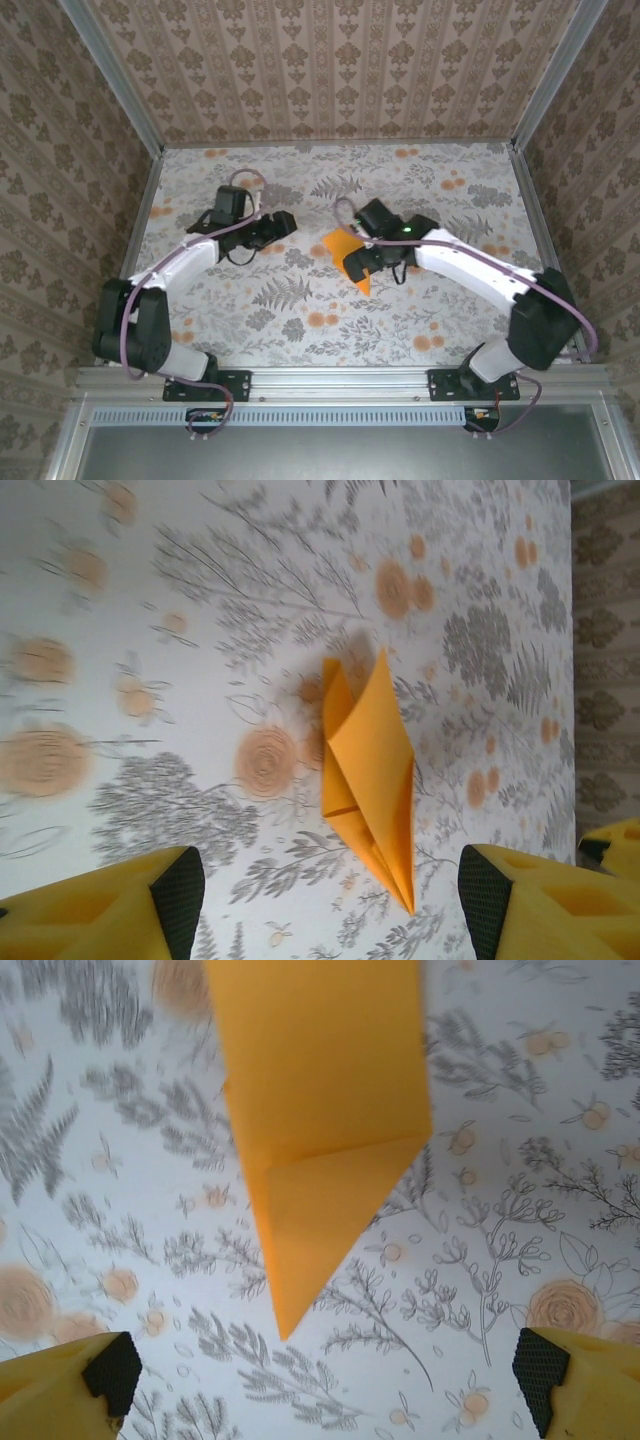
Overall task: Fold a paper plane with a square sheet of paper (fold left side to right side)
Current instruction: Turn over the paper at the center of the table, then pick up the paper from the center of the table, then place the paper at the center of the table.
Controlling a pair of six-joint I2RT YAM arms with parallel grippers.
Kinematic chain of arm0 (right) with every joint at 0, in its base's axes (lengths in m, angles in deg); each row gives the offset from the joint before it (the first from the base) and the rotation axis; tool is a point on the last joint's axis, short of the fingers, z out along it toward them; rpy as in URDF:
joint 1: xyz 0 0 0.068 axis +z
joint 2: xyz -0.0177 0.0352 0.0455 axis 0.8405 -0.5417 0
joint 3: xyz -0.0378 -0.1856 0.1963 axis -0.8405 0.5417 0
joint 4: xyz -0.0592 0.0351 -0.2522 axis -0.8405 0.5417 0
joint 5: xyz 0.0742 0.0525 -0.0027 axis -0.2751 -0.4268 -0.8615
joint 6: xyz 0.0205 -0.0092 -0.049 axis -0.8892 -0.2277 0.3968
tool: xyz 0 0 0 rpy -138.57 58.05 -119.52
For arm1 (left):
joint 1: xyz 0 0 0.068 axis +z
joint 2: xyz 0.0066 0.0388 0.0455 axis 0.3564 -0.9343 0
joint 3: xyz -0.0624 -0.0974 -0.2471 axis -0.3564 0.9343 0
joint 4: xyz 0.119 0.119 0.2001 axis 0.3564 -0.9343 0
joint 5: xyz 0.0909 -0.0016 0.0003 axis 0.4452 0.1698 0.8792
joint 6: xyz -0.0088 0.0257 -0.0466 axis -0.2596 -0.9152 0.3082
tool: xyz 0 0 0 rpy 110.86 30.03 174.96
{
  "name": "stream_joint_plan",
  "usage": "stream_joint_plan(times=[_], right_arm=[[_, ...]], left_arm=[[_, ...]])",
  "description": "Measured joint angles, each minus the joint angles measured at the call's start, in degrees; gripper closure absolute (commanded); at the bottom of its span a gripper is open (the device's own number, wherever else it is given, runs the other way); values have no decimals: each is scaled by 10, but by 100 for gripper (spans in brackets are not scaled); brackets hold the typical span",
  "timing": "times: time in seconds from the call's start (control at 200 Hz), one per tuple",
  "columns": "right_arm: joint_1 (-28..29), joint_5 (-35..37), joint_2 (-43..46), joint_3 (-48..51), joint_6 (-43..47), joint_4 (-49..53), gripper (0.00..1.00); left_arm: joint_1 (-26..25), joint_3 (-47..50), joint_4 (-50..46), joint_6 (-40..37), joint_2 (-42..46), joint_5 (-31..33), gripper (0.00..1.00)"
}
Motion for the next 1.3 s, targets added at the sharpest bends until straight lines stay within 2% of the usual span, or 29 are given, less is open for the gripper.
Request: stream_joint_plan(times=[0.16, 0.365, 0.505, 0.6, 0.715, 0.825, 0.96, 1.3], right_arm=[[-92, -96, 80, 99, -64, -135, 0], [-166, -190, 92, 165, -136, -266, 0], [-188, -234, 90, 180, -158, -300, 0], [-199, -264, 78, 180, -160, -321, 0], [-204, -291, 49, 180, -150, -332, 10], [-204, -313, 8, 175, -123, -337, 19], [-204, -344, -50, 154, -92, -346, 24], [-228, -452, -193, 111, -46, -430, 27]], left_arm=[[-54, -3, 71, 37, -80, -15, 29], [-101, -36, 126, 71, -182, -24, 33], [-109, -53, 166, 87, -226, -36, 48], [-108, -64, 184, 87, -243, -41, 68], [-107, -68, 198, 78, -247, -45, 89], [-104, -68, 207, 52, -247, -61, 99], [-100, -66, 205, 5, -244, -88, 100], [-75, -19, 226, -70, -219, -183, 100]])
